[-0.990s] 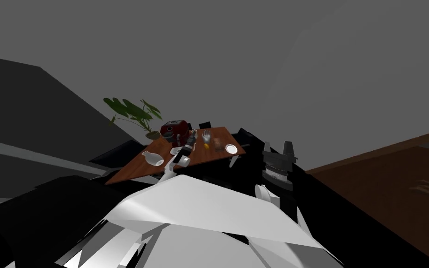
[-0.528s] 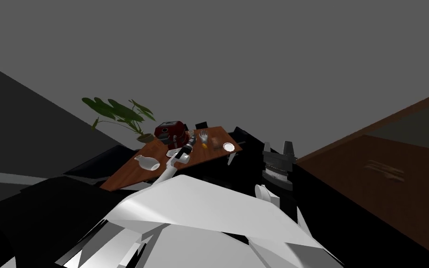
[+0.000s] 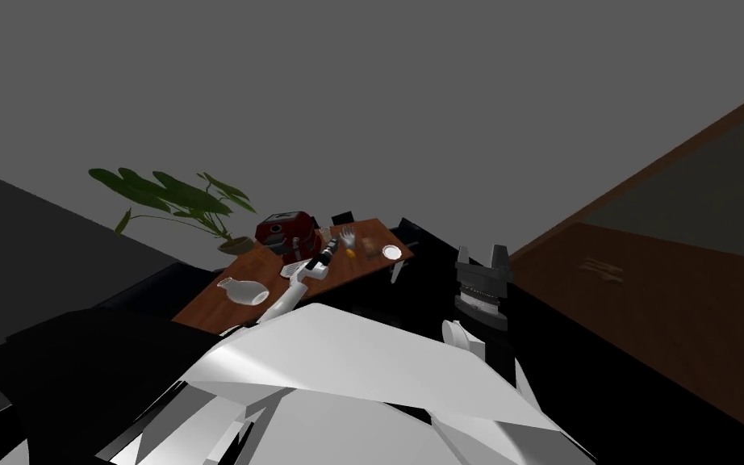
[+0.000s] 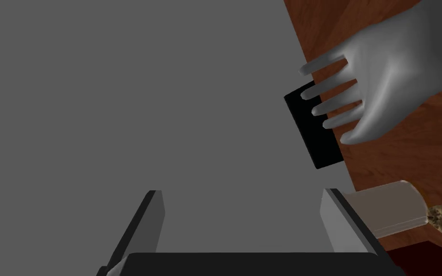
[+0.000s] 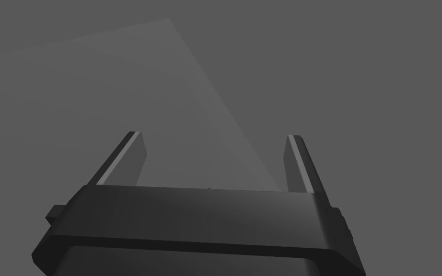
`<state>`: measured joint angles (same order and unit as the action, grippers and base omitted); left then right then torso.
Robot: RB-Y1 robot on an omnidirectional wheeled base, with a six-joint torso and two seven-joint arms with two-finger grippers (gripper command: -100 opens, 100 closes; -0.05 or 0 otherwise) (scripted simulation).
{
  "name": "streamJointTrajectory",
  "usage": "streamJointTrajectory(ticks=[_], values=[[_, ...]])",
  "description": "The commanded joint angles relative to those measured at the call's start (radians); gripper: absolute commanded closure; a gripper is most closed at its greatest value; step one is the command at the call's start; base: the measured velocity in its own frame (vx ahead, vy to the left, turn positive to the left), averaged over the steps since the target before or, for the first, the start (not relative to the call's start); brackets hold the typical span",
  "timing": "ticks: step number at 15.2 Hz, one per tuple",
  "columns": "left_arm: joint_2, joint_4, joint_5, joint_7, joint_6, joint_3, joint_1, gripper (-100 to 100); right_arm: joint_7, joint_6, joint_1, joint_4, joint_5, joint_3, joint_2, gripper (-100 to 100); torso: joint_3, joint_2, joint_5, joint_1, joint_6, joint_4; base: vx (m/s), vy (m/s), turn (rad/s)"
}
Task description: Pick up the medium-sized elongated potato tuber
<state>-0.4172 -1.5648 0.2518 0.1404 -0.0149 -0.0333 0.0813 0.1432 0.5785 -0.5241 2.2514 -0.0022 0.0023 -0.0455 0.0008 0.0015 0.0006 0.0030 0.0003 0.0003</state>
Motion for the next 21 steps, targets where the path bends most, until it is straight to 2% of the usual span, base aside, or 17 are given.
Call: streamJointTrajectory(ticks=[1, 2, 5, 6, 7, 8, 9, 10, 11, 12, 13, 15, 16, 18, 19, 20, 21], values=[[0.003, 0.035, 0.001, 0.005, 0.022, -0.001, -0.010, -100, 0.000, 0.000, 0.000, 0.000, 0.000, 0.000, 0.000, 0, 0.000, 0.000, 0.000, 0.000, 0.000, 0.000, -0.029, 0.022, -0.061], [-0.009, 0.067, 0.011, 0.009, 0.062, -0.004, -0.038, -100, 0.000, 0.000, 0.000, 0.000, 0.000, 0.000, 0.000, 0, 0.000, 0.000, 0.000, 0.000, 0.000, 0.000, -0.027, 0.021, -0.150], [-0.009, 0.088, 0.011, 0.009, 0.066, -0.004, -0.038, -100, 0.000, 0.000, 0.000, 0.000, 0.000, 0.000, 0.000, 0, -0.001, -0.001, 0.000, 0.000, 0.000, 0.000, -0.018, 0.016, -0.099], [-0.021, 0.120, 0.022, 0.012, 0.110, -0.007, -0.065, -100, 0.000, 0.000, 0.000, 0.000, 0.000, 0.000, 0.000, 0, -0.001, -0.002, 0.000, -0.001, -0.001, 0.000, -0.017, 0.006, -0.138], [-0.021, 0.140, 0.022, 0.012, 0.110, -0.007, -0.065, -100, 0.000, 0.000, 0.000, 0.000, 0.000, 0.000, 0.000, 0, -0.001, -0.002, 0.000, -0.001, 0.000, 0.000, -0.025, 0.013, -0.180], [-0.021, 0.140, 0.022, 0.012, 0.110, -0.007, -0.065, -100, 0.000, 0.000, 0.000, 0.000, 0.000, 0.000, 0.000, 0, -0.001, -0.002, 0.000, -0.001, 0.000, 0.000, -0.020, 0.011, -0.096], [-0.032, 0.165, 0.033, 0.016, 0.154, -0.010, -0.092, -100, 0.000, 0.000, 0.000, 0.000, 0.000, 0.000, 0.000, 0, -0.001, -0.001, 0.000, -0.001, 0.000, 0.000, -0.021, 0.007, -0.195], [-0.032, 0.190, 0.033, 0.016, 0.154, -0.010, -0.092, -100, 0.000, 0.000, 0.000, 0.000, 0.000, 0.000, 0.000, 0, -0.001, -0.002, 0.000, -0.001, 0.001, 0.000, -0.025, 0.011, -0.198], [-0.032, 0.193, 0.033, 0.016, 0.154, -0.010, -0.092, -100, 0.000, 0.000, 0.000, 0.000, 0.000, 0.000, 0.000, 0, -0.001, -0.002, 0.000, -0.001, 0.000, 0.000, -0.020, 0.011, -0.071], [-0.042, 0.217, 0.043, 0.020, 0.197, -0.012, -0.118, -100, 0.000, 0.000, 0.000, 0.000, 0.000, 0.000, 0.000, 0, -0.001, -0.002, 0.000, -0.001, 0.000, 0.000, -0.022, 0.008, -0.139], [-0.042, 0.238, 0.043, 0.020, 0.197, -0.012, -0.118, -100, 0.000, 0.000, 0.000, 0.000, 0.000, 0.000, 0.000, 0, -0.001, -0.002, 0.000, -0.001, 0.000, 0.000, -0.023, 0.011, -0.203], [-0.042, 0.246, 0.043, 0.020, 0.197, -0.012, -0.118, -100, 0.000, 0.000, 0.000, 0.000, 0.000, 0.000, 0.000, 0, -0.001, -0.002, 0.000, -0.001, 0.000, 0.000, -0.012, 0.009, -0.047], [-0.051, 0.277, 0.054, 0.024, 0.241, -0.015, -0.144, -100, 0.000, 0.000, 0.000, 0.000, 0.000, 0.000, 0.000, 0, -0.001, -0.002, 0.000, -0.001, -0.001, 0.000, -0.013, 0.002, -0.135], [-0.051, 0.297, 0.054, 0.024, 0.241, -0.015, -0.144, -100, 0.000, 0.000, 0.000, 0.000, 0.000, 0.000, 0.000, 0, -0.001, -0.002, 0.000, -0.001, 0.000, 0.000, -0.014, 0.006, -0.139], [-0.060, 0.329, 0.064, 0.028, 0.283, -0.017, -0.170, -100, 0.000, 0.000, 0.000, 0.000, 0.000, 0.000, 0.000, 0, -0.001, -0.002, 0.000, -0.001, 0.000, 0.000, -0.013, 0.008, -0.174], [-0.060, 0.348, 0.064, 0.028, 0.283, -0.017, -0.170, -100, 0.000, 0.000, 0.000, 0.000, 0.000, 0.000, 0.000, 0, -0.001, -0.002, 0.000, -0.001, 0.000, 0.000, -0.016, 0.012, -0.177], [-0.069, 0.380, 0.073, 0.032, 0.314, -0.020, -0.194, -100, 0.000, 0.000, 0.000, 0.000, 0.000, 0.000, 0.000, 0, -0.001, -0.002, 0.000, -0.001, 0.000, 0.000, -0.019, 0.010, -0.223]])
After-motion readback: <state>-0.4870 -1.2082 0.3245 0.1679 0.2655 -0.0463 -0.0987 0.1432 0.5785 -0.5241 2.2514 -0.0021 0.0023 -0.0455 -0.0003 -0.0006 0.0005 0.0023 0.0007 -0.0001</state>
